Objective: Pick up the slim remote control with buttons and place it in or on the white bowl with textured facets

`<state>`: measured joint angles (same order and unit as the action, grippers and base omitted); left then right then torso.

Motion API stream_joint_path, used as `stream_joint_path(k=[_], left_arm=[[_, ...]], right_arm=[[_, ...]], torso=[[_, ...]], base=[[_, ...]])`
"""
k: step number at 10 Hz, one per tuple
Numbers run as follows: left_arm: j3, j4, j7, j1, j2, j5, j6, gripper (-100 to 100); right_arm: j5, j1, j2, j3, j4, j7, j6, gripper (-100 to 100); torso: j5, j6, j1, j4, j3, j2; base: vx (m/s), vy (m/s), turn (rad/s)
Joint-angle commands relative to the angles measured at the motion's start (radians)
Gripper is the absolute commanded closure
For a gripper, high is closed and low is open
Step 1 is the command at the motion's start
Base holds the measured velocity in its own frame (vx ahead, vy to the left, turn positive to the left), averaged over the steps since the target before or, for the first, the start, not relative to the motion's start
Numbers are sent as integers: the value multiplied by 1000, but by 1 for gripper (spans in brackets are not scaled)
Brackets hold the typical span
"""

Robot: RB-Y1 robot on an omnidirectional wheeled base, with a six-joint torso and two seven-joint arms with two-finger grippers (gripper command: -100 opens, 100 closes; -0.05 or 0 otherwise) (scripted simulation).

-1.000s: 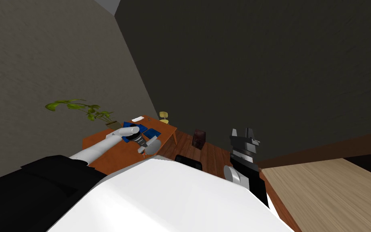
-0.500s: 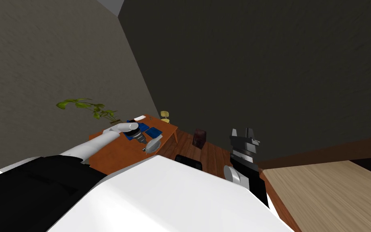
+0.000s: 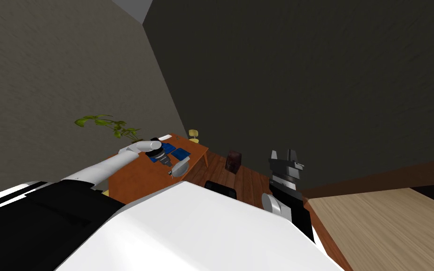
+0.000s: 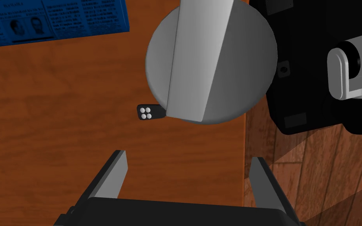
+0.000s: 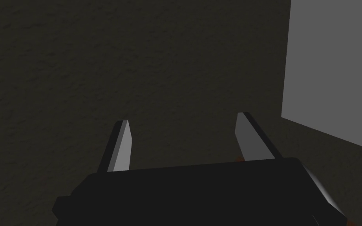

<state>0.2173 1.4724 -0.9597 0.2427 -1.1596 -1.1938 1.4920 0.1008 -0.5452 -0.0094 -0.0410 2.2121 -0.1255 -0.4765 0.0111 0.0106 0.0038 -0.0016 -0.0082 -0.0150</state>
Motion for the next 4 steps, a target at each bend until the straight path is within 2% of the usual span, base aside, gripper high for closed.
stream_joint_path(k=[1, 4], left_arm=[[0, 0, 0, 0, 0, 0, 0, 0], [0, 0, 0, 0, 0, 0, 0, 0]], right_arm=[[0, 0, 0, 0, 0, 0, 0, 0], [0, 0, 0, 0, 0, 0, 0, 0]], torso=[[0, 0, 0, 0, 0, 0], [0, 0, 0, 0, 0, 0]], base=[[0, 0, 0], [0, 0, 0]])
